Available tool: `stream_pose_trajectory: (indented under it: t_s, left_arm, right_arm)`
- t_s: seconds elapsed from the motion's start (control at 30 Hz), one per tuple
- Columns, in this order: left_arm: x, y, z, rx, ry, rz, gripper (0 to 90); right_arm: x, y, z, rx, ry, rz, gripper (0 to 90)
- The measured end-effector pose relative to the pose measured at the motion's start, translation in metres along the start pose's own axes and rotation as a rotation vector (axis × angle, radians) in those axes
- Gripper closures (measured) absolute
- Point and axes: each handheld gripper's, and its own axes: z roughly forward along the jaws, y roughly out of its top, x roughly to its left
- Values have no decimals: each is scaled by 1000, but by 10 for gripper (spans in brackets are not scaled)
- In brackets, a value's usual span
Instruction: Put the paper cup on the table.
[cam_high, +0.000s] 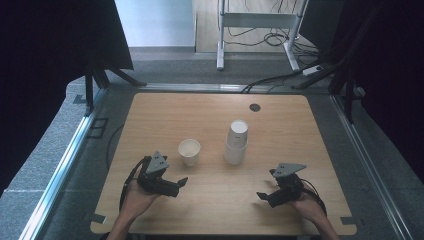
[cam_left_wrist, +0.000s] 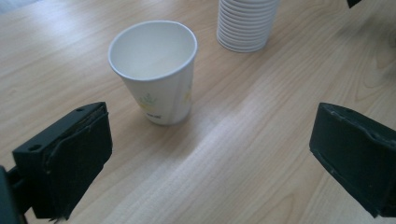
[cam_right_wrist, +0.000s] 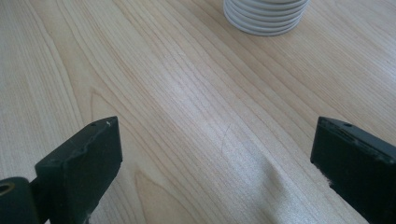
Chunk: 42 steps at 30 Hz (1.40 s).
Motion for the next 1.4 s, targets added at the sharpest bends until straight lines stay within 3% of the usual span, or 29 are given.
stream_pose_trajectory:
  t_s: [0.43,1.07,1.3,1.4]
  left_arm:
    - [-6,-21,8,9,-38,-19,0]
    - [-26,-41,51,152,-104,13,0]
    - [-29,-48,62,197,-111,20,0]
    - [-32,-48,63,202,-94,45,0]
  right_arm:
    - [0,-1,2,11,0,-4,19]
    - [0,-7,10,47,15,-9,0]
    - [-2,-10,14,62,17,-16,0]
    - [-2,-12,17,76,17,-17,0]
